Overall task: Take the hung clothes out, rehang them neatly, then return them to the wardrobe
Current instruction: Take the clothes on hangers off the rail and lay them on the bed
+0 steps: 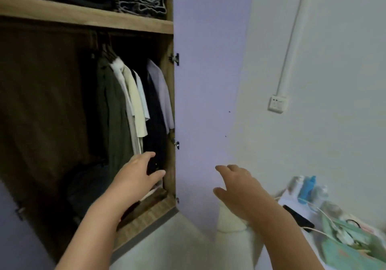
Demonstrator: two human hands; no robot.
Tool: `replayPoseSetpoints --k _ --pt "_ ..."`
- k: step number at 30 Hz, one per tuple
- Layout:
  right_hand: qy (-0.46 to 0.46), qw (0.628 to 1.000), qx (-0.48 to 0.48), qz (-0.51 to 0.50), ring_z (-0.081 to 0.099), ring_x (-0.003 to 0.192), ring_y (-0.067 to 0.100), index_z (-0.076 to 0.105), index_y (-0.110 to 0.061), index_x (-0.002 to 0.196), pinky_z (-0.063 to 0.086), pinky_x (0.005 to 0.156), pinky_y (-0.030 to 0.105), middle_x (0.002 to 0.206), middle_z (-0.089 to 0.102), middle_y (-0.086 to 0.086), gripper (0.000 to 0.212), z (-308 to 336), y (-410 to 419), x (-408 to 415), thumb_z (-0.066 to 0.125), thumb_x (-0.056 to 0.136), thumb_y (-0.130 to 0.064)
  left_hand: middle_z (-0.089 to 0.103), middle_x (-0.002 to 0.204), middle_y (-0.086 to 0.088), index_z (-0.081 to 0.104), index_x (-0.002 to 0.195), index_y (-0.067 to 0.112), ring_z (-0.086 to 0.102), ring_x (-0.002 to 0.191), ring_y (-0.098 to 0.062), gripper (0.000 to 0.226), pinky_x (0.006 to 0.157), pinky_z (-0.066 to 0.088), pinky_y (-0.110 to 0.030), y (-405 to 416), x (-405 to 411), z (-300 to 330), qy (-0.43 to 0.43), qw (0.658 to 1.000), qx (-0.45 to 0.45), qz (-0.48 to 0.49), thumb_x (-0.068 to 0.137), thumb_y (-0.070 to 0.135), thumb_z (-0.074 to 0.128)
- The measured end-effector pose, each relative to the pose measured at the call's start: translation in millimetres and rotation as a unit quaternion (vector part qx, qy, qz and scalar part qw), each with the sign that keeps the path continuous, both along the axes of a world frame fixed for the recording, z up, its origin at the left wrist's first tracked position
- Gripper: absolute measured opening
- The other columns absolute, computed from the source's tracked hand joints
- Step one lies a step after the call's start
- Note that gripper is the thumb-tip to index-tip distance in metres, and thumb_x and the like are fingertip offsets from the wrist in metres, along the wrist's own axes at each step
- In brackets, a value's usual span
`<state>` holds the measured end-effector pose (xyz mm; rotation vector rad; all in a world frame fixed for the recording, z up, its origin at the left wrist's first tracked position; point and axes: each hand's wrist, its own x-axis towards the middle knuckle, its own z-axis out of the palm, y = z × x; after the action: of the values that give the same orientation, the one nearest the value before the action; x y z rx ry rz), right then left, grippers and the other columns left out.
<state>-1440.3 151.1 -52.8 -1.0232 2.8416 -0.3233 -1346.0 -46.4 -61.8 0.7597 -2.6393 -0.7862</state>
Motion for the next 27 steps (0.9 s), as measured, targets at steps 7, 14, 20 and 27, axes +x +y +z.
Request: replayPoseSetpoints --k 7,14,20,27 --pt "0.02 0.998 -0.008 0.058 0.029 0.134 0.026 0.026 -0.02 0.143 0.03 0.11 0.041 0.145 0.033 0.003 0.051 13.4 -116.0 -18.6 0.043 0.097 -0.033 0.028 0.149 -0.007 0.025 0.145 0.021 0.038 0.13 -0.026 0.063 0.106 0.035 -0.037 -98.4 -2.9 20.9 -0.006 0.999 -0.023 0.047 0.091 0.037 0.053" --pt "0.039 0.991 -0.026 0.126 0.036 0.127 0.026 0.031 -0.016 0.14 0.036 0.105 0.039 0.139 0.039 0.007 0.046 23.3 -206.6 -52.0 0.043 0.097 -0.031 0.03 0.148 -0.006 0.027 0.144 0.02 0.038 0.129 -0.022 0.062 0.105 0.036 -0.033 -163.9 -25.9 20.4 0.018 0.996 -0.017 0.088 0.091 0.037 0.054" --pt "0.076 0.974 -0.061 0.205 0.044 0.117 0.025 0.034 -0.013 0.139 0.043 0.097 0.039 0.13 0.045 0.009 0.045 29.8 -282.3 -99.3 0.044 0.097 -0.026 0.029 0.148 -0.005 0.027 0.144 0.021 0.037 0.13 -0.021 0.061 0.105 0.036 -0.032 -214.8 -61.1 22.0 0.01 0.991 -0.026 0.132 0.091 0.037 0.053" --pt "0.083 0.954 -0.114 0.266 0.047 0.114 0.023 0.038 -0.011 0.136 0.045 0.093 0.035 0.127 0.048 0.008 0.043 50.4 -361.2 -170.1 0.046 0.096 -0.025 0.031 0.147 -0.004 0.028 0.144 0.021 0.04 0.128 -0.019 0.059 0.1 0.037 -0.028 -272.2 -118.5 40.7 0.027 0.982 -0.044 0.181 0.092 0.037 0.052"
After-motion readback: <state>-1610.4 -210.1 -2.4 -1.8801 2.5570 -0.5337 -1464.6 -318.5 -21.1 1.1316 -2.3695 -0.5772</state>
